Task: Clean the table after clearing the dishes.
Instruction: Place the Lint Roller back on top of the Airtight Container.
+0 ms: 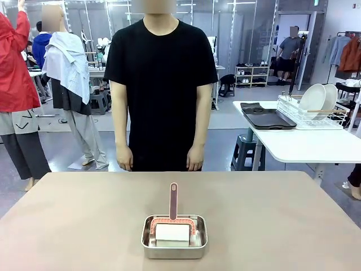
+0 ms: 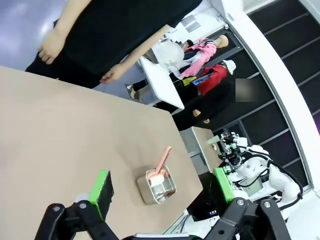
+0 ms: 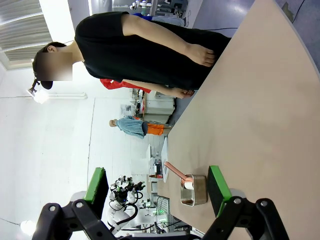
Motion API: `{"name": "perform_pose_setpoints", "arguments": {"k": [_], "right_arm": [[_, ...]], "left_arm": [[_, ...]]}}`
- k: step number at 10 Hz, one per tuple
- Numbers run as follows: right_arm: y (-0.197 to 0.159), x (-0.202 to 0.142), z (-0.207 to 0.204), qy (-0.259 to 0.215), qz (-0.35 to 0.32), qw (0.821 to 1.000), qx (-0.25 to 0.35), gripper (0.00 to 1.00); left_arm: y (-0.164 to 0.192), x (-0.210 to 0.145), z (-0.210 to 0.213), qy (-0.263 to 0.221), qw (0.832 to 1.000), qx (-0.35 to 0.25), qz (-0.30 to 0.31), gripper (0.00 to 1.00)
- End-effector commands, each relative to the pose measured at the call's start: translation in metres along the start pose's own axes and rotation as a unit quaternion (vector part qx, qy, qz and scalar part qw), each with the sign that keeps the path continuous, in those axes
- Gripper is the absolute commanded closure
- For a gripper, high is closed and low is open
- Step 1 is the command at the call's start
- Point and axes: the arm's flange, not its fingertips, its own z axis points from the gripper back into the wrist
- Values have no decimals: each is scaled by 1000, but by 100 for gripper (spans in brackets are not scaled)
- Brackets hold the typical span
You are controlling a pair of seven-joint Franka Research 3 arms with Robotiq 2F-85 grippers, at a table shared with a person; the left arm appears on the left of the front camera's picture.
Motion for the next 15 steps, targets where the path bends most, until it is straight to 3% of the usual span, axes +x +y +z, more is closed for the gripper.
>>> {"name": "perform_pose_setpoints", "arguments": {"k": [1,2,3,15], "right_arm": [[2,-2,3,7,3,1000,-2,0],[2,-2,3,7,3,1000,-2,0],[2,-2,3,7,3,1000,-2,0],[2,-2,3,7,3,1000,-2,0]], "left_arm": [[6,22,-9,16,1000,20,3,0],[9,29,-16,23,1000,6,0,0],[5,8,-3,5,1000,6,0,0],[5,8,-3,5,1000,6,0,0]]}}
